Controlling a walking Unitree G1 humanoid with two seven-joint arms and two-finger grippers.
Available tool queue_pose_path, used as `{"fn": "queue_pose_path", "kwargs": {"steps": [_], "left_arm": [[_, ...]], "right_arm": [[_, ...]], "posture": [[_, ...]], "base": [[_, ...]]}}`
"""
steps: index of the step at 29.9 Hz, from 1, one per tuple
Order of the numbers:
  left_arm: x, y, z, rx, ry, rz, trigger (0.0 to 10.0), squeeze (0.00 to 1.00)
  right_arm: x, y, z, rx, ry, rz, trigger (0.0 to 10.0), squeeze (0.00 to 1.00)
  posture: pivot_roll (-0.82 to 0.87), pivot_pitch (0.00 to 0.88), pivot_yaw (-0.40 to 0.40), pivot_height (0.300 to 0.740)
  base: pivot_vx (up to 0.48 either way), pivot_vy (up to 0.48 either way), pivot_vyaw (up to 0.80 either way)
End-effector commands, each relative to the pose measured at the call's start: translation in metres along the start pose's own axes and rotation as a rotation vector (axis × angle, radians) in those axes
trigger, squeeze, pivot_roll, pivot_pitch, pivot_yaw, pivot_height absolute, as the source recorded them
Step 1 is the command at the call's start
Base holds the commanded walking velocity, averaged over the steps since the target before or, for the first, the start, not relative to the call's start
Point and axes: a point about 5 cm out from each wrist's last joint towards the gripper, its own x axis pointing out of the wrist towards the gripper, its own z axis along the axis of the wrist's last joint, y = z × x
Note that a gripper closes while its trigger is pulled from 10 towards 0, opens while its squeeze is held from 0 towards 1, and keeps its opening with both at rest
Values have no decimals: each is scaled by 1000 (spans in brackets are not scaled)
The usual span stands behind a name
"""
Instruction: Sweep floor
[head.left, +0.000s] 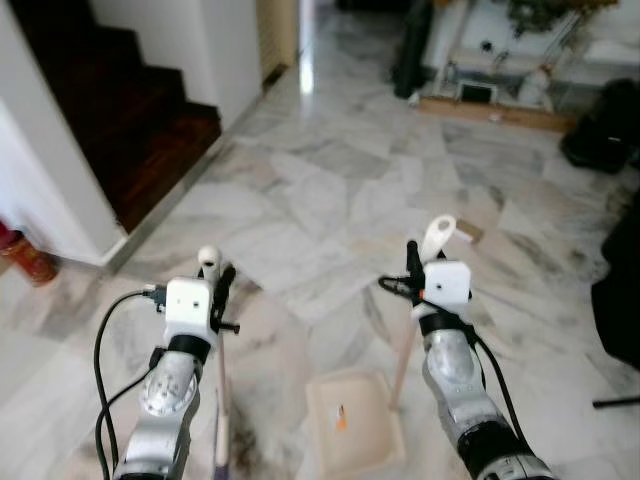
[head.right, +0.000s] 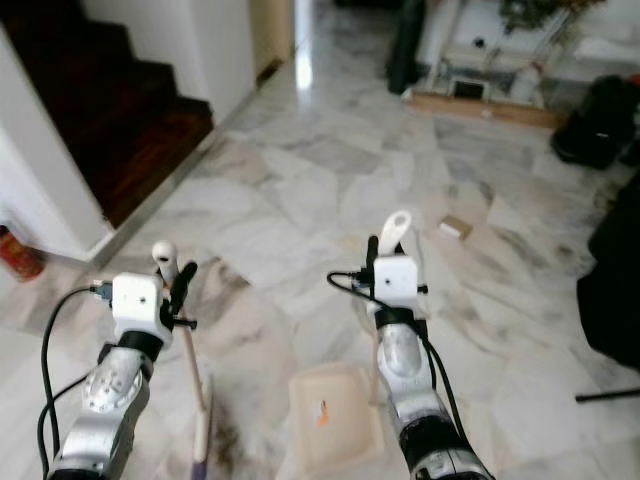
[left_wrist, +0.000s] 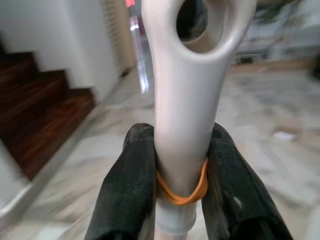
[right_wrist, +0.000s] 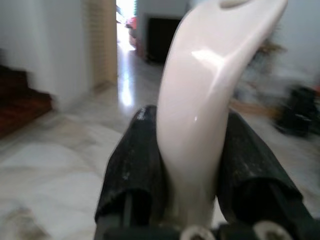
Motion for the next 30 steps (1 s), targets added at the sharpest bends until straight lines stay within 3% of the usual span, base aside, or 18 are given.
{"fn": "queue_pose_path", "kwargs": {"steps": [1,16,24,30], "left_arm": [[2,7,9,-1,-55,17,10000,0],[3,8,10,7,-60,20,10000,0],[3,9,10,12,-59,20,10000,0],[3,10,11,12,-62,19,10000,0]], "right_arm": [[10,6,16,-6,-69,22,10000,0],[13,7,18,6,-63,17,10000,0],[13,7,18,14,-62,15,10000,0],[13,9,19,6,-70,18,10000,0]], "posture": [[90,0,15,740],[95,9,16,740],[96,15,20,740],[98,18,23,740]], "base": [[390,0,0],[384,0,0],[385,0,-706],[386,0,0]]}}
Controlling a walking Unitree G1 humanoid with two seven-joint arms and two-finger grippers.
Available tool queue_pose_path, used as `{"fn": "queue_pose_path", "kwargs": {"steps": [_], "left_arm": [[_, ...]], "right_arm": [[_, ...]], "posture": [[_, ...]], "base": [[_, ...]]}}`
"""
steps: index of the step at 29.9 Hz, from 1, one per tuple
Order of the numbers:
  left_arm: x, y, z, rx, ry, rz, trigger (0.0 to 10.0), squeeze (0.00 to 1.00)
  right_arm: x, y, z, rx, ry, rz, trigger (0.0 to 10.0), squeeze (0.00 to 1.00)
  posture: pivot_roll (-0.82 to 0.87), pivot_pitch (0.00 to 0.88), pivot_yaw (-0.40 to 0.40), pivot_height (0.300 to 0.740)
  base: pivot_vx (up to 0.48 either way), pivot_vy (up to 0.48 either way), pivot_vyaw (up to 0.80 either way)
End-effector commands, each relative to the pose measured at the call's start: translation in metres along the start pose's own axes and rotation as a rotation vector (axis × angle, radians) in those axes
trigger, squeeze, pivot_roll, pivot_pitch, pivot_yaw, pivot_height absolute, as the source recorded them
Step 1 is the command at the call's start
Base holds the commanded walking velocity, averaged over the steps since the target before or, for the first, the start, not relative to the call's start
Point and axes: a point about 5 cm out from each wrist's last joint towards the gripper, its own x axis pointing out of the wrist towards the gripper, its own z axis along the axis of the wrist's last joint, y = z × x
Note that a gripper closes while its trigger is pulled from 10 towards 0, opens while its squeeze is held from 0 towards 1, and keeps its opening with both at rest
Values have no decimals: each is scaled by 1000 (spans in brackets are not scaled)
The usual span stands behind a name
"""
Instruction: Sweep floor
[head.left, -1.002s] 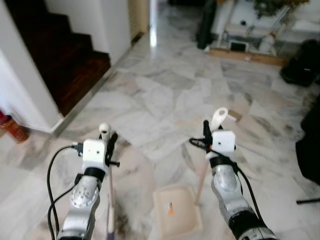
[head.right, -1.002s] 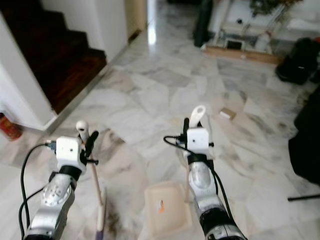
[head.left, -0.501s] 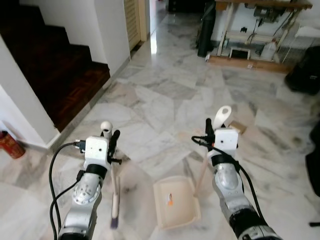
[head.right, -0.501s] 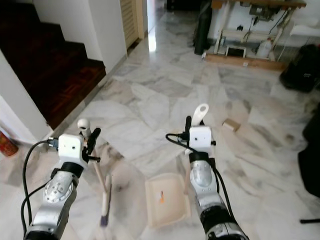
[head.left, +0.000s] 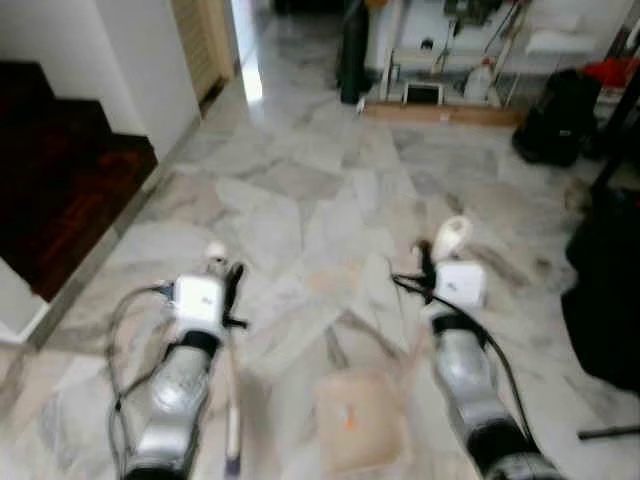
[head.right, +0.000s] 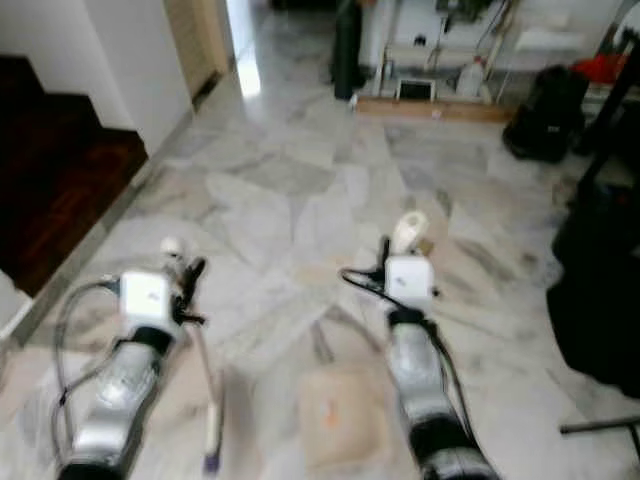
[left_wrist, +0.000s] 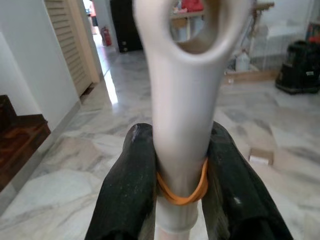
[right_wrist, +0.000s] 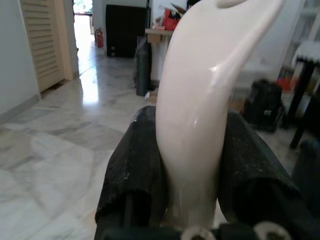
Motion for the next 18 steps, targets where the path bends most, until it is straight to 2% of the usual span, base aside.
{"fn": "queue_pose_path", "kwargs": {"steps": [1,18], "left_arm": [[0,14,7,15,-38,37,10000,0],[0,13,8,15,-39,35,10000,0]], "right_arm": [[9,15,18,22,-77,35,10000,0],[8,17,18,27,-76,42,10000,0]], "posture": [[98,18,23,740],[98,24,22,740]], "base": [[386,0,0],[384,0,0]]}}
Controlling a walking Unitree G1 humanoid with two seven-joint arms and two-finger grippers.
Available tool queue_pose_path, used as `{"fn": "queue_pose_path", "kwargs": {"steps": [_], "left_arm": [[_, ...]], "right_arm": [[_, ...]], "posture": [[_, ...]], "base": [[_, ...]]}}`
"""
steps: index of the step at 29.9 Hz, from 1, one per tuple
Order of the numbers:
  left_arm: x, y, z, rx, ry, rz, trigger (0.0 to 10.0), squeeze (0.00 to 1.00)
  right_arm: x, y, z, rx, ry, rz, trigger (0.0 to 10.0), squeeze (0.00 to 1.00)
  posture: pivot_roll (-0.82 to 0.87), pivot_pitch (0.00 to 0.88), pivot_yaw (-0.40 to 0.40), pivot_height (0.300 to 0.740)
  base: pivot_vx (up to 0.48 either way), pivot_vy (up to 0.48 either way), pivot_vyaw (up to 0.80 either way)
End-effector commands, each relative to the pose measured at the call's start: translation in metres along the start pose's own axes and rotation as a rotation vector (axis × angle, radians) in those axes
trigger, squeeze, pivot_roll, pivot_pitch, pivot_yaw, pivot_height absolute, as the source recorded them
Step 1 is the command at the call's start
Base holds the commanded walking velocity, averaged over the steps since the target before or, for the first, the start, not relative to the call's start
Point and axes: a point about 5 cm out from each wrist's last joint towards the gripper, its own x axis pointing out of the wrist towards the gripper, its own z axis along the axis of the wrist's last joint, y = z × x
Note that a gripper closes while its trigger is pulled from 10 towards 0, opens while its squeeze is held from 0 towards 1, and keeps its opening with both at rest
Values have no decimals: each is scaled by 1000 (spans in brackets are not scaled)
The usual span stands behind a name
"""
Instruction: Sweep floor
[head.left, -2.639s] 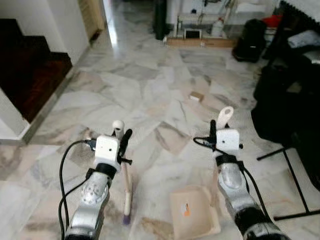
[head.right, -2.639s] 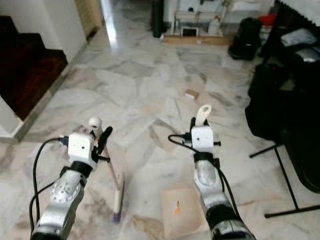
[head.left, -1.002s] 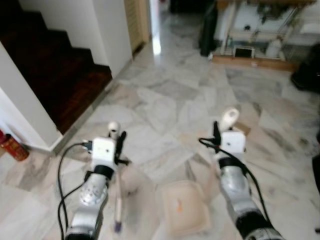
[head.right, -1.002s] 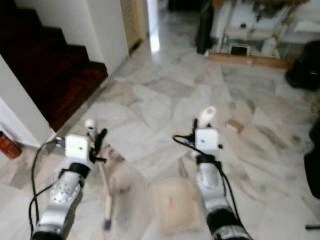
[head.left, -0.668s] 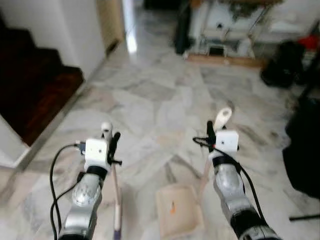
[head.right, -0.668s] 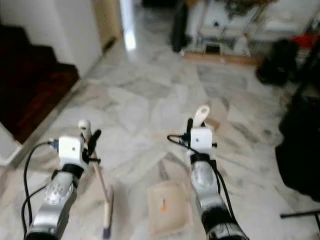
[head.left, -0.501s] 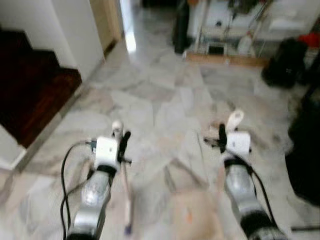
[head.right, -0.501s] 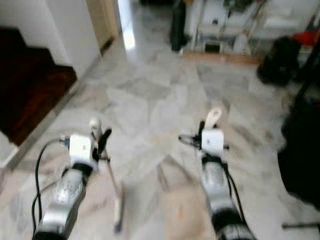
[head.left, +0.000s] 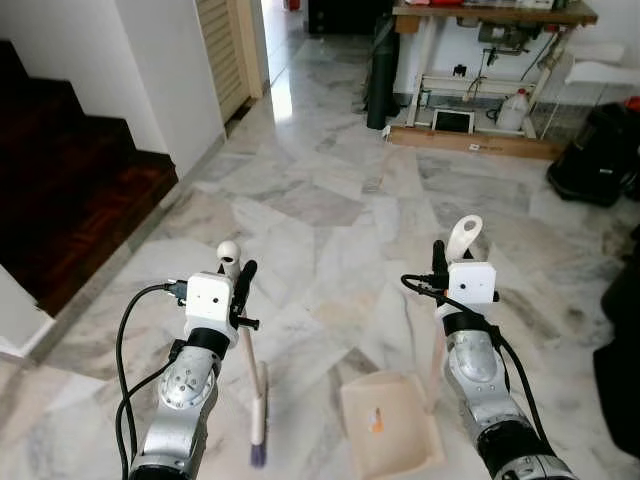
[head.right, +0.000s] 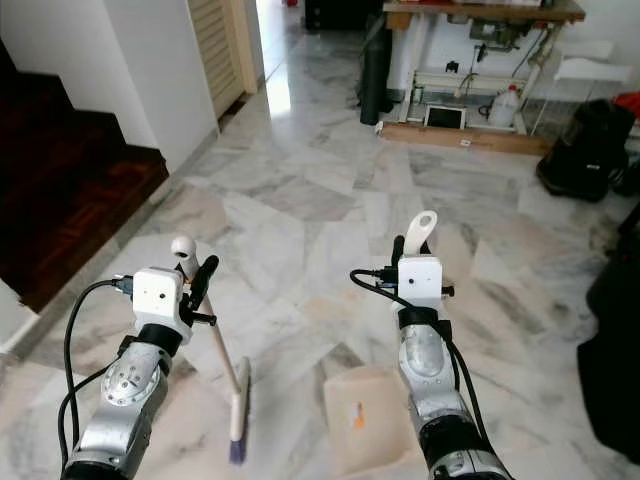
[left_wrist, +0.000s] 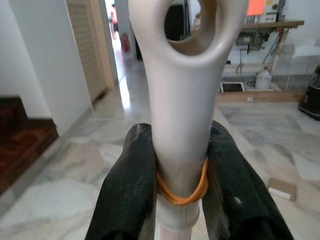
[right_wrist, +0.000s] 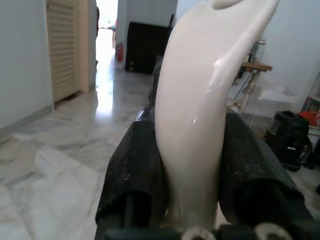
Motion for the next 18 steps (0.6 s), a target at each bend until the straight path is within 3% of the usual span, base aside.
{"fn": "queue_pose_path", "kwargs": {"steps": [1,18], "left_arm": [[4,3,9,28,-42,1,10000,0],[4,2,9,27,-44,-5,10000,0]], "right_arm": [[6,5,11,30,-44,3,10000,0],[5,8,10,35,-41,10,10000,0]], "posture": [[98,23,22,740],[97,6,22,740]], "base": [[382,0,0],[383,0,0]]}}
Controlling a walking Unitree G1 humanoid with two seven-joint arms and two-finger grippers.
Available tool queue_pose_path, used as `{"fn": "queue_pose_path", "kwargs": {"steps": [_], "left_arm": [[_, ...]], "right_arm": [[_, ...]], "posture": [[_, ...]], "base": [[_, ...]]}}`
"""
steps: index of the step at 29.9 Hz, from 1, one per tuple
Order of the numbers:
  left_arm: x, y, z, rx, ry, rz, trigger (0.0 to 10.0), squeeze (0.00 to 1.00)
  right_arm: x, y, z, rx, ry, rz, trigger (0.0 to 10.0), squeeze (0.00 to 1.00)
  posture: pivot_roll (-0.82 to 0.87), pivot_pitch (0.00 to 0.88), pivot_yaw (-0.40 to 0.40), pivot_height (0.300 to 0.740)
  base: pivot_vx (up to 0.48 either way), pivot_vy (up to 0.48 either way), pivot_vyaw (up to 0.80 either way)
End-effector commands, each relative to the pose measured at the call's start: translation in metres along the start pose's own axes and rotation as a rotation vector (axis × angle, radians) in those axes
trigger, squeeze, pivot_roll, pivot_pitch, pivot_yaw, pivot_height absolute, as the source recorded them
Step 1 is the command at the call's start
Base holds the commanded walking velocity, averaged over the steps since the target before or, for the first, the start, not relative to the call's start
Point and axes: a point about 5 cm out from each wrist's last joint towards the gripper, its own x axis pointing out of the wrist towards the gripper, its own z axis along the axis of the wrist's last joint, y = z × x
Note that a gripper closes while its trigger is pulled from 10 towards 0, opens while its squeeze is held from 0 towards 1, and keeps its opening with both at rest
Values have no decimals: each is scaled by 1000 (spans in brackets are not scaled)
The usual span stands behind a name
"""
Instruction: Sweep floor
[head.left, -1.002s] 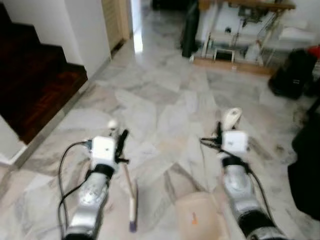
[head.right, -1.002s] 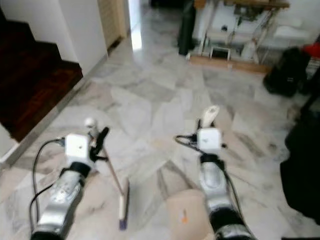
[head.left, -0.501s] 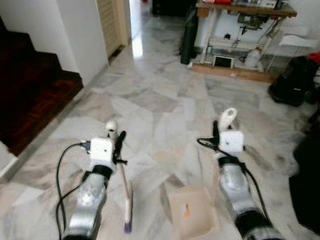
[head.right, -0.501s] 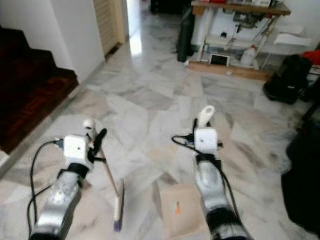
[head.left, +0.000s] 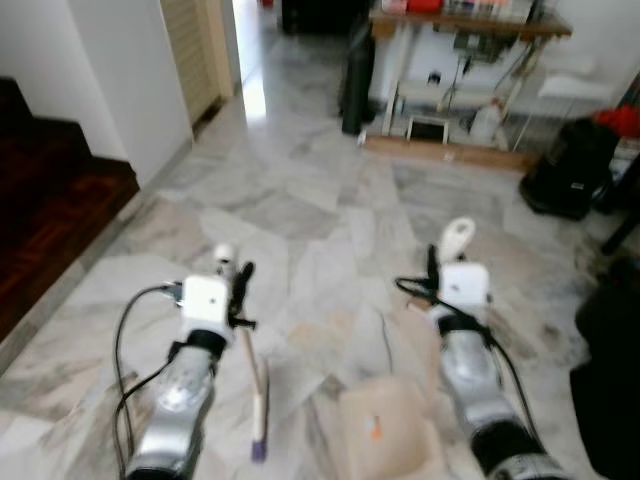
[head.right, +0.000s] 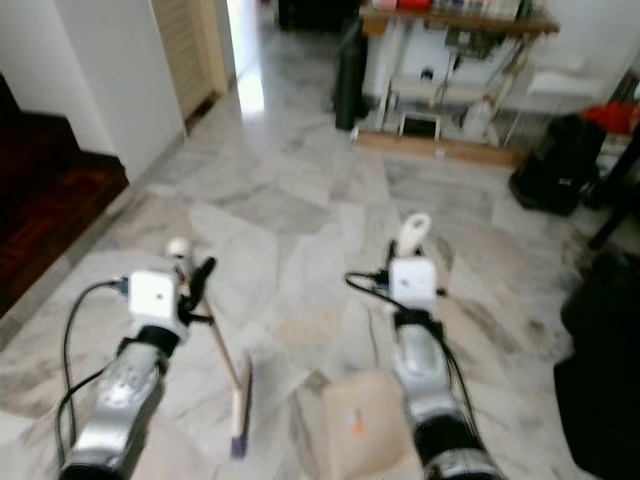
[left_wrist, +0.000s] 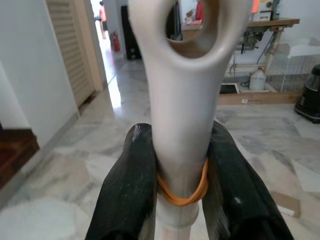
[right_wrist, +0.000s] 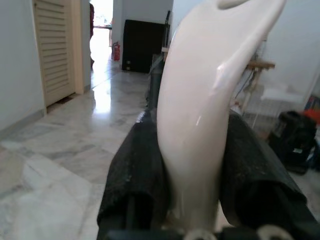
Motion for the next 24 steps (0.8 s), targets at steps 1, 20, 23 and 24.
{"fn": "queue_pose_path", "kwargs": {"steps": [1,20,23,24], "left_arm": [[4,-4,8,15,-43,-18,10000,0],[5,-5,9,15,-41,-19,10000,0],[5,-4,9,15,-41,-19,10000,0],[5,-4,9,16,-41,-19,10000,0]], "right_arm": [[5,-9,8,0,-42,-25,10000,0],[6,-9,9,2,-40,-27,10000,0],[6,-8,9,0,-42,-26,10000,0],[6,-8,9,0,-42,-27,10000,0]], "posture": [[97,6,22,740],[96,18,24,740],[96,18,24,740],[97,20,23,740]], "base": [[382,0,0],[382,0,-234],[379,0,0],[375,0,0]]}}
